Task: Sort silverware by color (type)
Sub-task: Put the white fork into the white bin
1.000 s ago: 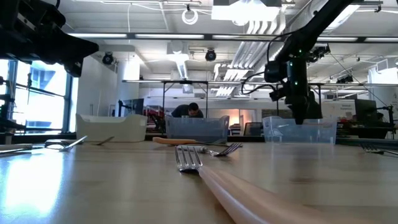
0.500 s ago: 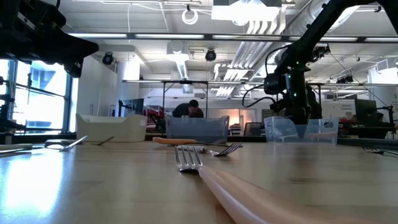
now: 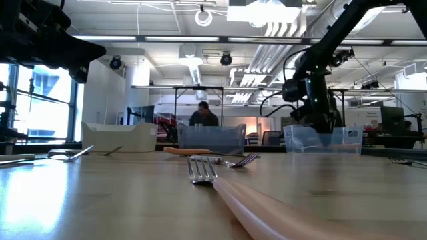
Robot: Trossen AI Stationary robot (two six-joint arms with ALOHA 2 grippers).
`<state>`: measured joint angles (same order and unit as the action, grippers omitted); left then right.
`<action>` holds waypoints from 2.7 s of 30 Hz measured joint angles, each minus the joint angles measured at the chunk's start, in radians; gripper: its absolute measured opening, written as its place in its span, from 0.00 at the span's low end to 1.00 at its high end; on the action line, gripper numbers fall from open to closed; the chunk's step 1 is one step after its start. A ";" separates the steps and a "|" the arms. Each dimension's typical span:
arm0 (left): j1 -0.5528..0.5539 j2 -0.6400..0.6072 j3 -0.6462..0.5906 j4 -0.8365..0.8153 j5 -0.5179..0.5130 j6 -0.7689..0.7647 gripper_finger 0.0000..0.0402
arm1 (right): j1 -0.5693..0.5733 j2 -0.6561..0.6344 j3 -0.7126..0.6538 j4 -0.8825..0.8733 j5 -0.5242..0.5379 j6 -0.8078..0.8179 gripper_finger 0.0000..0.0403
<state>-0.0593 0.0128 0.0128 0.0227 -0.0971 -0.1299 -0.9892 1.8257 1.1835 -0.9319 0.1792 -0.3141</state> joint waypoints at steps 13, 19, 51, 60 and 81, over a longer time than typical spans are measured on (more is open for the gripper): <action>0.000 0.000 0.000 0.006 -0.031 -0.024 0.00 | 0.089 -0.001 0.252 -0.301 0.023 0.012 0.34; 0.001 0.000 0.000 0.016 -0.102 -0.024 0.00 | 0.122 -0.094 0.264 -0.191 -0.079 -0.006 0.07; 0.142 0.585 0.325 -0.115 -0.052 -0.129 0.00 | 0.534 -0.786 -0.788 1.484 -0.222 0.260 0.00; 0.317 0.929 0.532 -0.309 0.139 -0.140 0.00 | 0.533 -0.786 -0.788 1.517 -0.222 0.236 0.00; 0.524 1.294 0.831 -1.051 0.284 0.205 0.00 | 0.533 -0.786 -0.788 1.465 -0.260 0.174 0.00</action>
<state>0.4646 1.3070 0.8440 -1.0284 0.1865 0.0746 -0.4561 1.0397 0.3954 0.5333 -0.0805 -0.1402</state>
